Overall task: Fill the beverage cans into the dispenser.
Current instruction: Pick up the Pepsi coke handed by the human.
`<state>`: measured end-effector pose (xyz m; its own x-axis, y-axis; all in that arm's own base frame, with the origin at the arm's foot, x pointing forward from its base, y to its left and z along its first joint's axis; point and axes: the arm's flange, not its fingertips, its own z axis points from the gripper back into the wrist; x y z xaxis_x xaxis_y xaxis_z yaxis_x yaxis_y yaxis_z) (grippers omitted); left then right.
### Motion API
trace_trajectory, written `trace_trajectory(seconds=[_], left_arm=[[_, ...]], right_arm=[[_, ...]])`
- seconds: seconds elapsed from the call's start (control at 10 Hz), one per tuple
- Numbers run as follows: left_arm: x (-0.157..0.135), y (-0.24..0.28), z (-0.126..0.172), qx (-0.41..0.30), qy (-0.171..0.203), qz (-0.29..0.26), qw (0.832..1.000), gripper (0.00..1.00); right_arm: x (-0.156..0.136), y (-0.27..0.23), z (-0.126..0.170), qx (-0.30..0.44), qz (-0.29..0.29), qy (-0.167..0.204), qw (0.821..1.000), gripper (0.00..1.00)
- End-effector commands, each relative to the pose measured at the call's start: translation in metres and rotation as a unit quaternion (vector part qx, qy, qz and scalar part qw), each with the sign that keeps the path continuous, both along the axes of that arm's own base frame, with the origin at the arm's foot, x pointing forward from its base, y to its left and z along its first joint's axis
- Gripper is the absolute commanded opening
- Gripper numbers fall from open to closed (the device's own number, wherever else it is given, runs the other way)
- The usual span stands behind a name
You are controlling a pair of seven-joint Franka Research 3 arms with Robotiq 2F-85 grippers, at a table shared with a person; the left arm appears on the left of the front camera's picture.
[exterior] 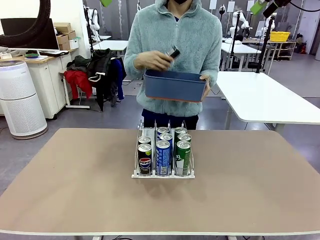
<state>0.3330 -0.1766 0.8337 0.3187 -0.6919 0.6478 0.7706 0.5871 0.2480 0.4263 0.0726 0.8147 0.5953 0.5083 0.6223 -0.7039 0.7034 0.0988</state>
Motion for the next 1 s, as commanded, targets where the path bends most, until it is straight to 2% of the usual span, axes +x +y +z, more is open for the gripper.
trace_trajectory(seconds=[0.0, 0.9], left_arm=[[-0.0001, 0.0015, 0.0012, 0.007, 0.001, -0.002, 1.0, 1.0], [-0.0001, 0.0015, 0.0012, 0.007, 0.001, -0.002, 1.0, 1.0]], right_arm=[[-0.0024, 0.0003, -0.0006, 0.002, 0.004, 0.0, 1.0, 1.0], [-0.0024, 0.0003, -0.0006, 0.002, 0.004, 0.0, 1.0, 1.0]])
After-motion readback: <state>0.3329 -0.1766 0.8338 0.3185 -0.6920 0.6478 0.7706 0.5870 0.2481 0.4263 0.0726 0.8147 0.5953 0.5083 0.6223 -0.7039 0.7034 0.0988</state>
